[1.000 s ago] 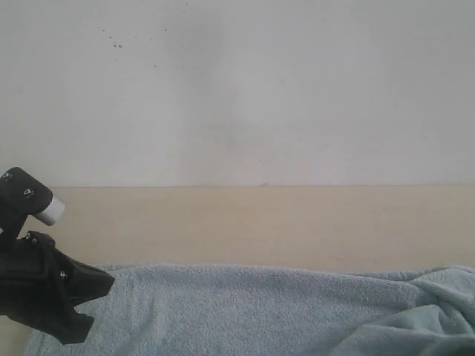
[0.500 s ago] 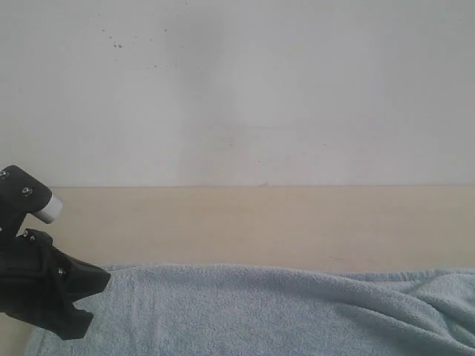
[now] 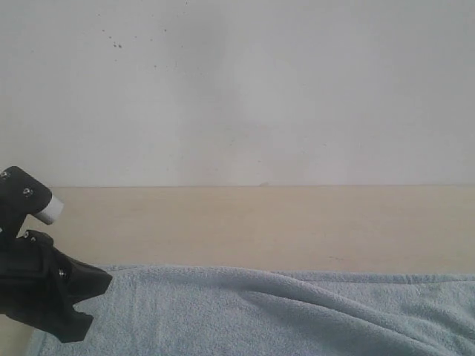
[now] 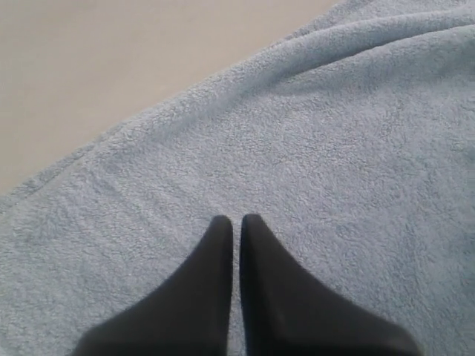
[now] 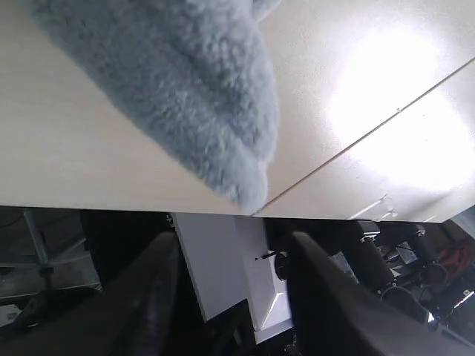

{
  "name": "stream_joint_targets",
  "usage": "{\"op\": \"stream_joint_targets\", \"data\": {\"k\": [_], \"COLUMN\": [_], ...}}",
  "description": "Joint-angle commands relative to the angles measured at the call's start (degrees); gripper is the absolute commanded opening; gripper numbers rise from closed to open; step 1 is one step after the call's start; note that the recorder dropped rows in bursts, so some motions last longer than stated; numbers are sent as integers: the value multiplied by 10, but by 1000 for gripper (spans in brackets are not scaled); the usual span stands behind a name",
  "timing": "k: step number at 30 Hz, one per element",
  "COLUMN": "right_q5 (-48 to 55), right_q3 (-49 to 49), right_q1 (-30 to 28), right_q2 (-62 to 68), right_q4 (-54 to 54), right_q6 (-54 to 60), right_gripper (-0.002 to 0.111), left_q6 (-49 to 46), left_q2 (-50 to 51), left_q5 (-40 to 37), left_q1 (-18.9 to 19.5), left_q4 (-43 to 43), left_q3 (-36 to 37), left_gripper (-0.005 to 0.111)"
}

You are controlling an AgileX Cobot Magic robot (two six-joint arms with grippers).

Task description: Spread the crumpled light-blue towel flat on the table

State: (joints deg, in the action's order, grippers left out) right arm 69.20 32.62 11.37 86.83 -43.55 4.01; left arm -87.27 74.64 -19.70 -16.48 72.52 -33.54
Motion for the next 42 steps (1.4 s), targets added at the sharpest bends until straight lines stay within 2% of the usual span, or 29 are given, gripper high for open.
{"op": "stream_joint_targets", "data": {"k": [1, 6, 8, 10, 12, 15, 16, 17, 22, 26, 29, 34, 37, 42], "right_q5": [8, 6, 8, 8, 8, 8, 7, -9, -198, -327, -353, -311, -308, -319], "right_q3": [0, 29, 58, 94, 129, 168, 177, 182, 185, 185, 189, 218, 218, 218], "right_q1": [-5, 19, 46, 68, 76, 77, 75, 75, 70, 42, 10, -108, -157, -160], "right_q2": [1, -1, -5, -9, -11, -11, -11, -11, -11, -9, -8, 8, 9, 9], "right_q4": [-9, -31, -73, -149, -213, -211, -189, -168, 26, 330, 503, 644, 689, 689], "right_q6": [-6, -12, -61, -158, -250, -303, -303, -303, -254, -50, 59, 70, 81, 88], "right_gripper": [61, 60, 60, 58, 48, 17, 5, 0, 0, 0, 0, 0, 0, 0], "left_q6": [-2, -30, -29, -20, -20, -20, -21, -27, -68, -71, -83, -94, -106, -111], "left_q2": [6, 31, 31, 31, 31, 31, 31, 31, 31, 31, 31, 36, 50, 87], "left_q5": [-63, -93, -93, -86, -62, -3, 12, 25, 21, 19, 49, 70, 57, 43], "left_q1": [-1, -1, -1, -1, -1, -1, -1, -1, -1, -1, -1, -1, -1, -1], "left_q4": [-20, -37, -67, -100, -136, -154, -154, -154, -161, -217, -229, -229, -229, -253], "left_q3": [25, 62, 68, 76, 94, 124, 134, 142, 160, 172, 178, 179, 179, 179], "left_gripper": [4, 4, 4, 4, 4, 4, 4, 4, 4, 4, 4, 4, 4, 4]}}
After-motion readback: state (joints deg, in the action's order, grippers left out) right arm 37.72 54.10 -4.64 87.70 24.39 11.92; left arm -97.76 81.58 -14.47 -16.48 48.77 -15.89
